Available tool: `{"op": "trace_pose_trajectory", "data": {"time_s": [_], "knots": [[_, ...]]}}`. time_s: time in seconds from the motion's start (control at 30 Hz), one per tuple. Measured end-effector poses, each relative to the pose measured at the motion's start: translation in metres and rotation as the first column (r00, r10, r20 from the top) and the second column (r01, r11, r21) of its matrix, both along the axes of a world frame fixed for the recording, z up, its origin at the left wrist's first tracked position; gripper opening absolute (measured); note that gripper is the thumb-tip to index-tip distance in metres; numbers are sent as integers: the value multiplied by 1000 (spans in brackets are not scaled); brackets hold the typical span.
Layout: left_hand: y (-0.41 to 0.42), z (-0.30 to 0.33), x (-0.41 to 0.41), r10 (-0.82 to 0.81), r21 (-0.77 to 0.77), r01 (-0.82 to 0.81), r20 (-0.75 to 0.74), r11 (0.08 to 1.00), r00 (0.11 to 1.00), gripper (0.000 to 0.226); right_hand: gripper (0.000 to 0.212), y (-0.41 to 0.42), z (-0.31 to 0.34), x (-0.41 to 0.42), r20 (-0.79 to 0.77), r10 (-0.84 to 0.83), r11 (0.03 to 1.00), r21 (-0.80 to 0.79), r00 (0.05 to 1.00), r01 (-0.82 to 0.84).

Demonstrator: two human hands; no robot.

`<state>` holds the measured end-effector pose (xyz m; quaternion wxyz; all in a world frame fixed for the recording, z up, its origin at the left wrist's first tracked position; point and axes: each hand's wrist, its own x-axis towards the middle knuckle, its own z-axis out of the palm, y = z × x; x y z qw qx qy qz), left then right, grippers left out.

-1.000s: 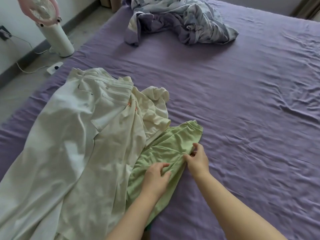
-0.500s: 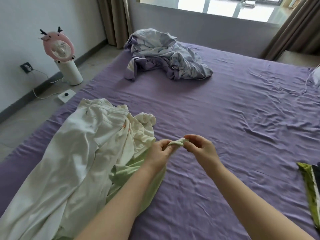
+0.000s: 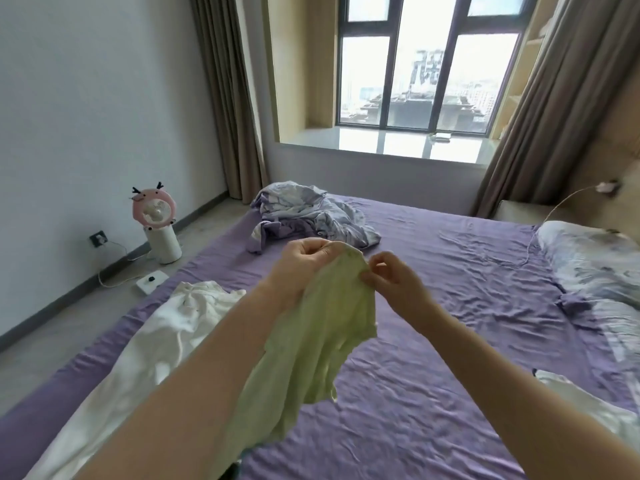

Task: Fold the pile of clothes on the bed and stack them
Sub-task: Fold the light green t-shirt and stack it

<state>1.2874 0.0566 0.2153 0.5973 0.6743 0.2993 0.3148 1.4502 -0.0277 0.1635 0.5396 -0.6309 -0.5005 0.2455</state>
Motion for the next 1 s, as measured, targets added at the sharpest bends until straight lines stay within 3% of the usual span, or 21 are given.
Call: {"op": "trace_pose_trajectory", "data": {"time_s": [0.17,0.37,0.43,0.57,0.67,0.73,0.87,1.0], "knots": [[-25,62,8,126,81,-132,83,988,989,21,18,-51,38,19,85,-2,999,-38,996,5],[-46,78,3,191,412,-105,-173,905,966,36,12,-100,95,61,97,-162,986,42,982,159],[-55,81,11,199,434,-85,-223,897,954,38,9,-108,106,69,116,-193,980,67,974,187],[-84,94,46,127,101,-120,-63,988,990,23,7,-121,110,76,166,-268,963,77,949,259],[-104,107,79,177,-176,-160,90,971,980,23,14,-137,106,73,209,-322,945,139,923,298],[-114,118,98,167,-328,-101,180,939,969,25,18,-150,98,64,193,-352,925,222,916,309],[-131,138,127,96,-426,70,355,902,930,31,2,-173,73,40,-10,-200,944,267,980,195],[-140,158,144,138,-454,83,433,887,891,29,47,-169,48,30,-139,-145,971,168,980,168]]}}
